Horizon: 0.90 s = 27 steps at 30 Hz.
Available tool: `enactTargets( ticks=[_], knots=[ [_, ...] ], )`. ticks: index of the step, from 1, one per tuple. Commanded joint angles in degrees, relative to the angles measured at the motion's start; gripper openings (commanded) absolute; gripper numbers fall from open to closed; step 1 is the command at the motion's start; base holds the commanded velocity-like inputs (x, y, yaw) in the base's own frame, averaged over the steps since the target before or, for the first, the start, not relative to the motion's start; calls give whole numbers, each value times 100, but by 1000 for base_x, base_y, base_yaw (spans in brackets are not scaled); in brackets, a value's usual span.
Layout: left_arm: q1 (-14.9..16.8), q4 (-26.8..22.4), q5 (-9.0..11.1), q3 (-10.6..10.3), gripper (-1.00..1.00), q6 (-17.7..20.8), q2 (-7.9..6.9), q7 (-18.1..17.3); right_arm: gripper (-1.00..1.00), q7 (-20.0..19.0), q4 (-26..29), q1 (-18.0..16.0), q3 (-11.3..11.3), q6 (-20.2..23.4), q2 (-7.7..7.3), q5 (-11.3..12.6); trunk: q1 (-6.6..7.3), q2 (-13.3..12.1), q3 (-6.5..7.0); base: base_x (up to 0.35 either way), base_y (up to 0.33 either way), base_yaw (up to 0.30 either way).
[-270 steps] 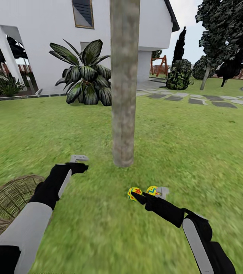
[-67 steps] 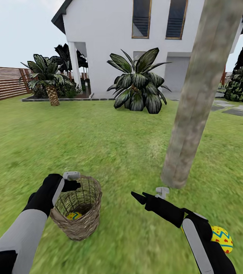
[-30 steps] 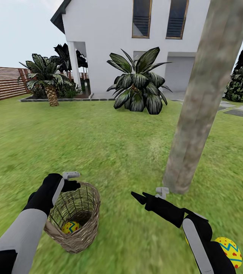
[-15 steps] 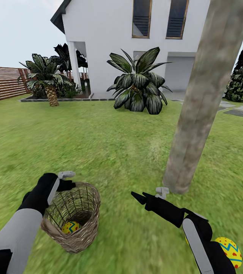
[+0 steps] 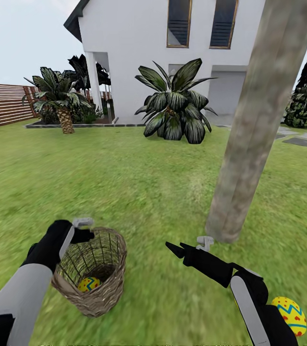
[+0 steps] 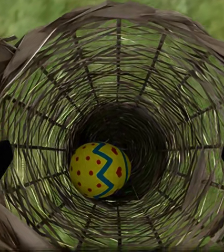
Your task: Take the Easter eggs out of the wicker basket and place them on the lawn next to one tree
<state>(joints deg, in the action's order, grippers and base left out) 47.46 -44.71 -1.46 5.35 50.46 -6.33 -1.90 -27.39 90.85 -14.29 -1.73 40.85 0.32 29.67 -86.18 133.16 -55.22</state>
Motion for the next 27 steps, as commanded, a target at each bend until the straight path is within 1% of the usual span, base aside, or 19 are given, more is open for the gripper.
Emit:
enactTargets(
  ticks=[1,5,10,13,16,17,18,20,22,25,27],
  knots=[
    [5,95,-14,10,100,22,-2,-17,100,-3,3,-4,6,37,3,21,-21,44,-24,0,0,0],
    [7,275,-17,10,100,11,-7,-19,100,-3,3,-3,3,30,3,21,-109,204,-96,0,0,0],
    [5,333,-20,10,100,-29,-6,-21,100,-5,3,1,-7,27,3,21,-219,405,-185,0,0,0],
    [2,339,-19,10,100,-43,-4,-21,100,-86,3,8,10,22,-5,21,-219,405,-185,0,0,0],
    [1,340,-13,10,100,-49,-5,-21,100,-339,3,15,32,20,-16,21,-219,405,-185,0,0,0],
    [0,340,-10,10,100,-54,-6,-21,100,-501,3,18,43,20,-19,21,-219,405,-185,0,0,0],
    [0,340,-8,10,100,-56,-5,-21,100,-575,3,19,53,20,-20,21,-219,405,-185,0,0,0],
    [0,340,-6,10,100,-64,-5,-21,100,-767,3,24,132,19,-22,21,-263,485,-221,0,0,0],
    [0,344,-6,10,100,-107,-7,-21,100,-967,3,27,267,19,-22,21,-307,565,-257,0,0,0],
    [0,347,-16,10,100,-200,-5,-21,100,-1468,3,30,484,28,-28,21,-373,686,-311,0,0,0],
    [0,348,-18,10,100,-222,-5,-21,100,-1610,3,30,549,34,-27,21,-417,766,-347,0,0,0]
  ],
)
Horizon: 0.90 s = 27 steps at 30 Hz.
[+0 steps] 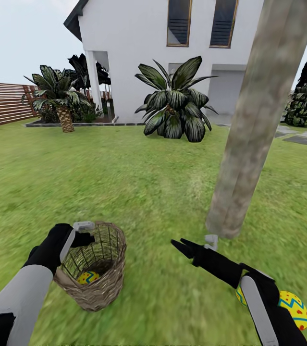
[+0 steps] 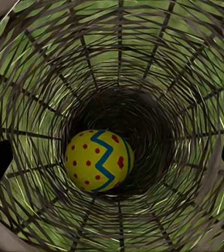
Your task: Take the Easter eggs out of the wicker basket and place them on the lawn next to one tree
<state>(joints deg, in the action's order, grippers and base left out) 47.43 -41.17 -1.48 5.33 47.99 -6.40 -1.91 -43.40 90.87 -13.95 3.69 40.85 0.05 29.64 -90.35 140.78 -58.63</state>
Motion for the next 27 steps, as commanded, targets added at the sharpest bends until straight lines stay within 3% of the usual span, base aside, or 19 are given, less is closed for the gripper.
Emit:
enactTargets(
  ticks=[1,6,27],
  knots=[
    [3,-6,-19,12,100,10,4,-20,100,-101,1,-3,48,36,2,24,-21,44,-24,0,0,0],
    [3,-2,-19,12,100,-12,7,-19,100,-232,1,-3,107,44,3,24,-131,244,-114,0,0,0],
    [3,-2,-21,4,100,-106,8,-19,100,-266,1,-3,123,177,4,24,-186,274,-579,0,0,0]
  ],
)
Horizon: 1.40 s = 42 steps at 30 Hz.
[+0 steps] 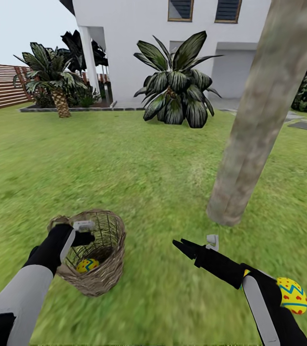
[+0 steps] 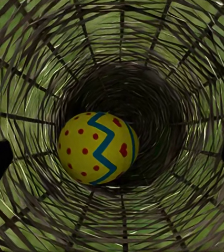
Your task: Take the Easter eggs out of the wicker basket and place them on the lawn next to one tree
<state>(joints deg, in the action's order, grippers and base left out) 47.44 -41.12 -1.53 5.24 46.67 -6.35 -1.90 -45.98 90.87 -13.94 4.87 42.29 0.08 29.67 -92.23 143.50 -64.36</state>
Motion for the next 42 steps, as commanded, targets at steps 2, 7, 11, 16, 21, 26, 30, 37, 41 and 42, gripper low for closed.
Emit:
enactTargets(
  ticks=[2,7,11,16,21,26,30,37,41,42],
  knots=[
    [2,-6,-20,11,100,22,2,-19,100,-8,1,-3,6,34,1,18,-4,5,-50,0,0,0],
    [2,-5,-18,5,100,18,2,-19,100,-8,1,-3,6,34,1,14,-16,12,-161,0,0,0],
    [-2,-9,-10,1,100,18,2,-20,100,-6,1,-3,6,34,1,13,-16,12,-161,0,0,0],
    [-6,-10,-13,-4,100,18,2,-21,100,-1,1,-3,6,34,1,13,-16,12,-161,0,0,0],
    [0,-6,-14,1,100,28,2,-21,100,1,1,-3,6,34,1,13,-16,12,-161,43,5,0],
    [2,-9,-14,3,100,30,2,-21,100,1,1,-3,6,34,1,13,-16,12,-161,55,5,0],
    [2,-7,-14,3,100,38,2,-21,100,1,1,-3,6,34,1,13,-16,12,-161,73,51,0],
    [2,-5,-16,3,100,49,2,-21,100,1,1,-3,6,35,1,13,-16,12,-161,83,47,0],
    [2,-3,-15,3,100,69,2,-23,100,1,1,-3,6,37,1,13,-16,12,-161,185,65,0],
    [2,-3,-15,3,100,71,2,-24,100,1,1,-3,6,36,1,13,-16,12,-161,112,41,0]
  ],
)
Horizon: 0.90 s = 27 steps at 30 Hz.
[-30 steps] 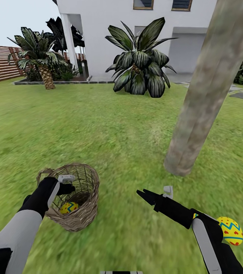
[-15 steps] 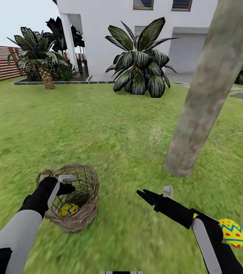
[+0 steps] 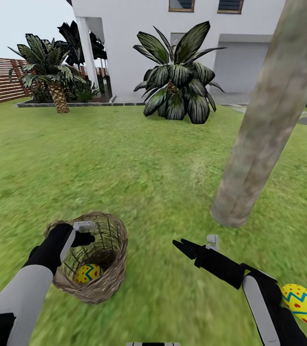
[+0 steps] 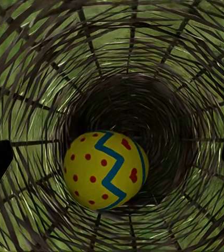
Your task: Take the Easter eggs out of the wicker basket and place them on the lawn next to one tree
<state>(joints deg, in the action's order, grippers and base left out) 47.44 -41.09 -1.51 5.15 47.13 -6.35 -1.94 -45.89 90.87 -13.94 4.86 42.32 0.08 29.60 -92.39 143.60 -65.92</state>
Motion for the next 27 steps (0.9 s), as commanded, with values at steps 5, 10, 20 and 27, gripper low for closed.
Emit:
enactTargets(
  ticks=[5,10,20,27],
  knots=[
    [2,-11,-16,12,100,20,2,-25,100,-8,1,-3,6,35,1,19,0,2,-5,43,16,0],
    [2,-13,-16,6,100,8,2,-23,100,-8,1,-3,6,37,-3,19,0,2,-5,8,3,0],
    [1,-12,-16,3,100,-3,2,-26,100,-8,1,-3,6,36,1,19,-23,14,-204,1,0,0],
    [0,-12,-16,1,100,-15,2,-26,100,-6,1,-3,6,39,-6,19,-41,23,-359,0,0,0]
  ],
)
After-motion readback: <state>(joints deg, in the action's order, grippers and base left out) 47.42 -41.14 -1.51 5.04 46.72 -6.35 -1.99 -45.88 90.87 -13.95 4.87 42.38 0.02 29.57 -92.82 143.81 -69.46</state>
